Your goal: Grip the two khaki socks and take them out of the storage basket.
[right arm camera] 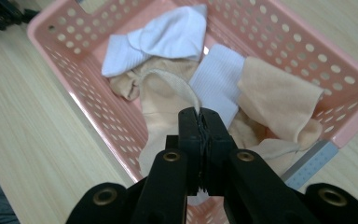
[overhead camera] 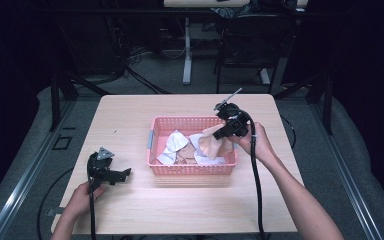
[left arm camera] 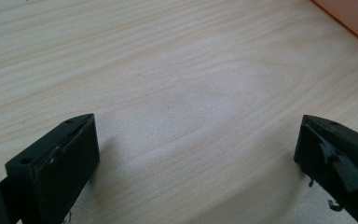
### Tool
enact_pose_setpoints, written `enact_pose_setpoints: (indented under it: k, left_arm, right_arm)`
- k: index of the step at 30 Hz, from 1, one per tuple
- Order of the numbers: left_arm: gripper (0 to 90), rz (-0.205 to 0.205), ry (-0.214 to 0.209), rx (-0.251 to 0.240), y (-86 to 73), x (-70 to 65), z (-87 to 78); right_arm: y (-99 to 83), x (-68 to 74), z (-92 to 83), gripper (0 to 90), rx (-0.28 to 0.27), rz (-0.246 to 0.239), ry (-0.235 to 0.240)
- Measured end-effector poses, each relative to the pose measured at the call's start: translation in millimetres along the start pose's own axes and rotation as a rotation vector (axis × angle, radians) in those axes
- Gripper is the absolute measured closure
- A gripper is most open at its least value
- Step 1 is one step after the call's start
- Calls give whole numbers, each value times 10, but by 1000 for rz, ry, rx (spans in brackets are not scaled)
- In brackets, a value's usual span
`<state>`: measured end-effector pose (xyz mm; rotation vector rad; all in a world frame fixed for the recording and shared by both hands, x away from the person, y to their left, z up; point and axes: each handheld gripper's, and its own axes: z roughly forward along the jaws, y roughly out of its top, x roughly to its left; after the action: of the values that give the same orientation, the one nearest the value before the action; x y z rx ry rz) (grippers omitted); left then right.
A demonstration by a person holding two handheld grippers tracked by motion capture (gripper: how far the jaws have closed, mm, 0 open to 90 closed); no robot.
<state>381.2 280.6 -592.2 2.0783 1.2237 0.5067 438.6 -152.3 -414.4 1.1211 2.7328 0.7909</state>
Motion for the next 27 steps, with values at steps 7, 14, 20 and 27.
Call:
enact_pose_setpoints:
  k: [7,14,20,27]
  left_arm:
    - [0,-1,1,-1,-1,0,1]
    - [0,-1,1,-2,-1,-1,1]
    - [0,-2,3,-5,-2,-3,4]
    - [0,0,0,0,0,0,0]
  right_arm:
    - [95,33,-195,884,-45,-3,4]
    - [160,52,-354,884,-59,-14,-1]
    - [209,78,-446,884,-61,-25,-22]
    - [215,70,-539,883,-70,-27,-44]
